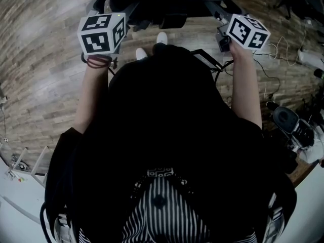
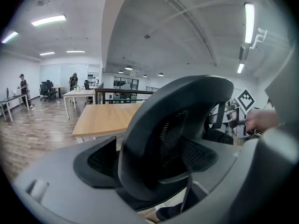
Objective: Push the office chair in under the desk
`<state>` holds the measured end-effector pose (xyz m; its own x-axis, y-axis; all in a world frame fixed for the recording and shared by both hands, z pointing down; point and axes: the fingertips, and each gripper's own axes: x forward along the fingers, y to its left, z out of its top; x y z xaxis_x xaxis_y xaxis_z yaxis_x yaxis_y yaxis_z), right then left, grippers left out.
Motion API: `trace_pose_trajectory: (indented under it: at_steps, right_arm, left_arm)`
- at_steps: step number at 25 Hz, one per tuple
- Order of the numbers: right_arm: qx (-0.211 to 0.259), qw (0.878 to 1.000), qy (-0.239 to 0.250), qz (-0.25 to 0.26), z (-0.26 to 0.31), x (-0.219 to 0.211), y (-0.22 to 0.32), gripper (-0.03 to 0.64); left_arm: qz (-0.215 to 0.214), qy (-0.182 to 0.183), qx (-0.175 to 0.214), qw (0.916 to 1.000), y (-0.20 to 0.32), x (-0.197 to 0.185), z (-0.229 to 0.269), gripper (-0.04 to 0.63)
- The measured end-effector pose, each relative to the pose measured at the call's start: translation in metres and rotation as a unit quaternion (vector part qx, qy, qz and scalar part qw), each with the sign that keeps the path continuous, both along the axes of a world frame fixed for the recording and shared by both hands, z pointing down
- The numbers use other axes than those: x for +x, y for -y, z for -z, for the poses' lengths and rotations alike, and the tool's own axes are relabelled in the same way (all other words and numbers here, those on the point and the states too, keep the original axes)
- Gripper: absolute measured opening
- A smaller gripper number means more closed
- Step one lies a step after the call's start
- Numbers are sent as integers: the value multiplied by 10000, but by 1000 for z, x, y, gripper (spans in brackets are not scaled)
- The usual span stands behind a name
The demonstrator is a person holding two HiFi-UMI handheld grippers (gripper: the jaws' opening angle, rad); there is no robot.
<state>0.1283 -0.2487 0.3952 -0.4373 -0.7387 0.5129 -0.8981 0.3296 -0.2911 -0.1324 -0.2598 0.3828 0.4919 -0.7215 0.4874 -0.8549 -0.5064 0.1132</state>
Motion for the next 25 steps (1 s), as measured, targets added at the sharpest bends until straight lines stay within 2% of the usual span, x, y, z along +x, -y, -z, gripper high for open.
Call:
trace_pose_trajectory:
  at_steps: [4,11,16,22,25]
  right_arm:
    - [-30,10000,26,-16,-5,7,18,331]
    - [-72,9991,203,363,-1,-7,26,331]
    - [10,9982,204,564,1,-8,30,330]
    - [52,9975,127,698,6,-15,27,325]
    - [-12,9969,99,785,2,-2,45,319]
  left_arm:
    - [31,-49,-93,9999,15,5,-4,416]
    - [-67,48,-30,10000,19,0,3,424]
    - [-208,133,-23,9997,20,4,3,399]
    - [-21,140,-23,9999,11,-3,5,397]
    - [-5,190,-73,9998,30,9,3,397]
